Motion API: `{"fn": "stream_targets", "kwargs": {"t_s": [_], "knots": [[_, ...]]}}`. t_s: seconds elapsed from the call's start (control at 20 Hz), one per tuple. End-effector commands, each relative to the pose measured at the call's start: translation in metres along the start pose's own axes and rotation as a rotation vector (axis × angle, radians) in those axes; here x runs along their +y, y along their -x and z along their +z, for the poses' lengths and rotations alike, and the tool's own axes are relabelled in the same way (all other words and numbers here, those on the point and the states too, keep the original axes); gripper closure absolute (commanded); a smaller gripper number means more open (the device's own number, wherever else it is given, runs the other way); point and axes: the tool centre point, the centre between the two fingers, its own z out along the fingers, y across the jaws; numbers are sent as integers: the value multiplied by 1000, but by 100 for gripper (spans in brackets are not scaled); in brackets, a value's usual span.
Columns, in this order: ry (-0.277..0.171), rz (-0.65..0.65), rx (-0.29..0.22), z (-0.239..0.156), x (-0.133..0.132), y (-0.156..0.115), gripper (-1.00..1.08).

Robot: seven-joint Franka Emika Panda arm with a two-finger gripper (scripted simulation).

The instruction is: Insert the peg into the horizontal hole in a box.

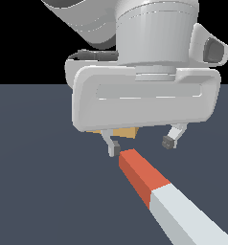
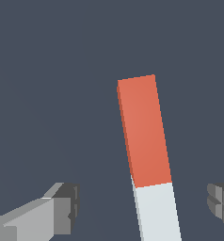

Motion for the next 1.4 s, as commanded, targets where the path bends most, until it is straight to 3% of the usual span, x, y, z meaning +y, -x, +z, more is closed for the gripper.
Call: {"fn": "stream_targets", "kwargs": {"t_s": [0.0, 0.55, 1.35], "knots": [[1, -37, 1, 8, 5, 17, -92], [4, -136, 4, 29, 26, 62, -92], [4, -158, 4, 43, 32, 72, -92]]}}
